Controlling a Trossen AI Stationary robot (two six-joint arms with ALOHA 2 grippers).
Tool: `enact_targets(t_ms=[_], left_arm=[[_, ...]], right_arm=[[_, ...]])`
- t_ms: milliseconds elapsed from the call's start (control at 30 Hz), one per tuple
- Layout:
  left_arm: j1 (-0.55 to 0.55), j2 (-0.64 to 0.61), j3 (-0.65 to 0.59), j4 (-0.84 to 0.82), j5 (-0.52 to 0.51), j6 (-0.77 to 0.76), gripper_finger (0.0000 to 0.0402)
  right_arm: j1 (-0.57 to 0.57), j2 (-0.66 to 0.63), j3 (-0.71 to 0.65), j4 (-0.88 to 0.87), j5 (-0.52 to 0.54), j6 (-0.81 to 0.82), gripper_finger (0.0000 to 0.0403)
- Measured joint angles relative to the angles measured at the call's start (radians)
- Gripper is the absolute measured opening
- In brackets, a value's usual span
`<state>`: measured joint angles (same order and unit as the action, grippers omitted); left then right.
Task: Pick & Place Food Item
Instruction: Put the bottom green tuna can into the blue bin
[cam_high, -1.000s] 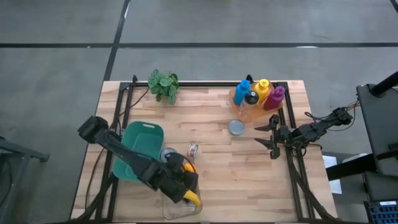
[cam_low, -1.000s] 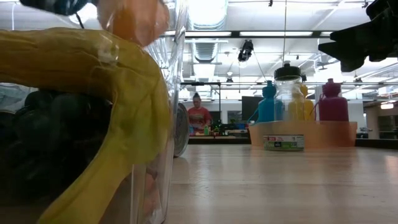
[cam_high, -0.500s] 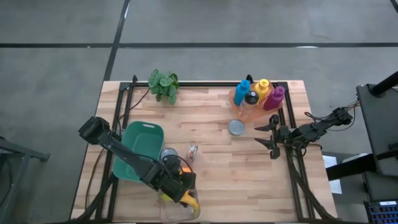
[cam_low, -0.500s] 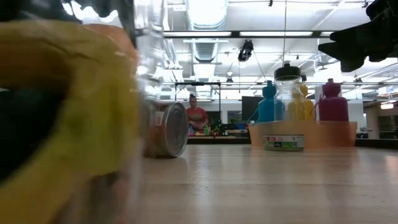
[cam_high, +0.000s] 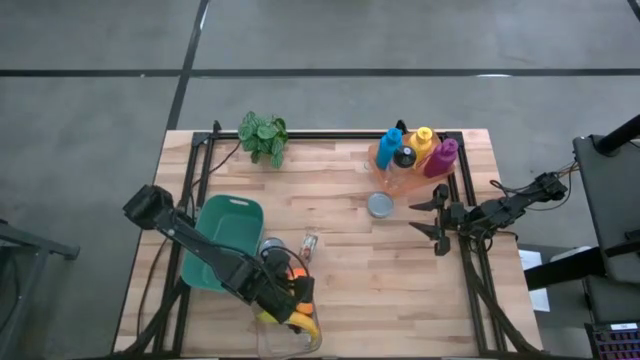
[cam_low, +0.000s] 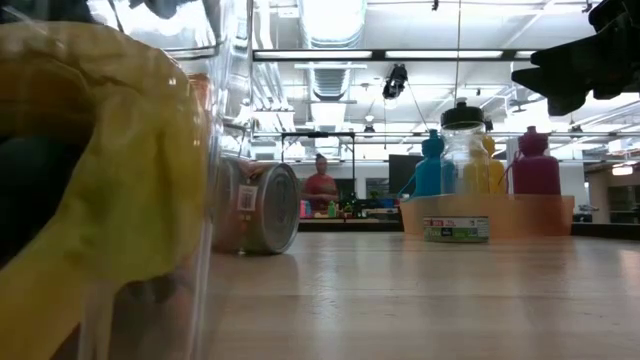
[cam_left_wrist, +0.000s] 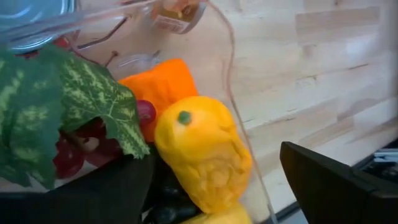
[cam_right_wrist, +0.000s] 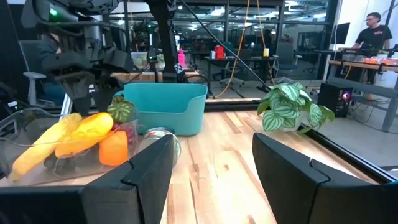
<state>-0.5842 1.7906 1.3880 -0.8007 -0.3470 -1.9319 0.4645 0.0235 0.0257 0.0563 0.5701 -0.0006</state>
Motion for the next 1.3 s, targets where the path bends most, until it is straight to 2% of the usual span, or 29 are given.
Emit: enact_targets(t_ms=[267,533,1067,1300], left_arm=[[0.014,-0.058,0.0,-0.009,-0.027,0.038,0.0352],[0.097,-0.15,0.001,-0.09,-0.05,0.211,0.0352],[0.309,-0.228,0.0,-0.147,-0.101,0.852,0.0352],[0.348,-0.212,-0.001,-0.131,-0.086,0.83,0.0352]], right_arm=[[0.0,-0.001,0.0,0.0,0.0,0.0,0.0217],[0.0,-0.002,0.0,0.0,0.0,0.0,0.0217],[0.0,-0.002,0.0,0.0,0.0,0.0,0.0217],[0.0,-0.002,0.0,0.0,0.0,0.0,0.0217]])
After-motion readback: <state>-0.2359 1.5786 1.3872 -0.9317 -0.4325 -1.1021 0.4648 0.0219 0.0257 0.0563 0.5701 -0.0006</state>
